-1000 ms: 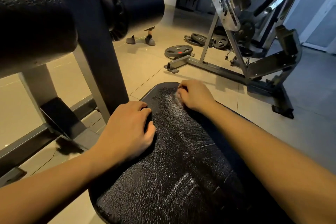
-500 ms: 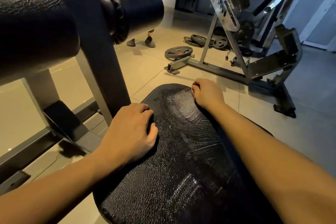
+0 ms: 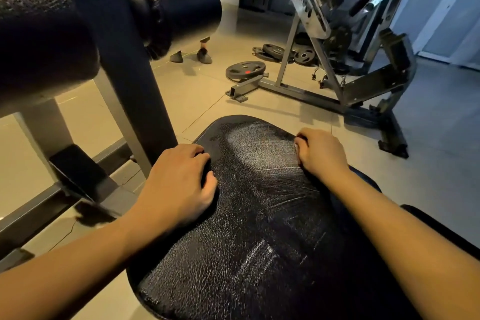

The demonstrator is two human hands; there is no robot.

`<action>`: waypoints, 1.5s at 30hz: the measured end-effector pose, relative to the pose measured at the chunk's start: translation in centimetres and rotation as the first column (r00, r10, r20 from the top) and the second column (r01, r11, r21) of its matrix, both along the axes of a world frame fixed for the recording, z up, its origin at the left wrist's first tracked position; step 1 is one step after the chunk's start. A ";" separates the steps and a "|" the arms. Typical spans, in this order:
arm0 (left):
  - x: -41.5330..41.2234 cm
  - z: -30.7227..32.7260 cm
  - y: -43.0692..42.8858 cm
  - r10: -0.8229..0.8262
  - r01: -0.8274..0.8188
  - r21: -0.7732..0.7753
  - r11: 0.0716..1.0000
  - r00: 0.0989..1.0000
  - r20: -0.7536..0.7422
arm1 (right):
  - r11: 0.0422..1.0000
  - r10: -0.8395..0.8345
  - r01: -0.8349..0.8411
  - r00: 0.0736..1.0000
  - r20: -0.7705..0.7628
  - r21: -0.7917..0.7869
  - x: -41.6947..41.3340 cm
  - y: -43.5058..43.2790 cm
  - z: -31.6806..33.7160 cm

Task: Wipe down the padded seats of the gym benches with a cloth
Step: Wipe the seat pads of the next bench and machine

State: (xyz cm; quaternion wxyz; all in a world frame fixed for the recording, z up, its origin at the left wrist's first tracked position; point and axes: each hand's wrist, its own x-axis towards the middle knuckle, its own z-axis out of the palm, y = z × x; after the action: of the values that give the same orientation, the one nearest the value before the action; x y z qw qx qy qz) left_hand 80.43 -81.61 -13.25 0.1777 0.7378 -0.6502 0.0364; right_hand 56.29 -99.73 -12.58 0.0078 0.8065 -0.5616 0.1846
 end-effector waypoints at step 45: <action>-0.7 0.9 0.5 0.000 -0.001 0.004 1.000 0.998 0.056 | 0.936 -0.342 0.344 0.939 -0.040 0.074 -1.7 5.2 0.2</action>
State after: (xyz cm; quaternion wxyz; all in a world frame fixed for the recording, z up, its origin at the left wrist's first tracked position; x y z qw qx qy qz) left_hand 79.75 -81.08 -12.35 0.1578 0.7370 -0.6548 0.0561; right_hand 54.62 -94.58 -12.42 0.0151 0.6982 -0.7004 0.1473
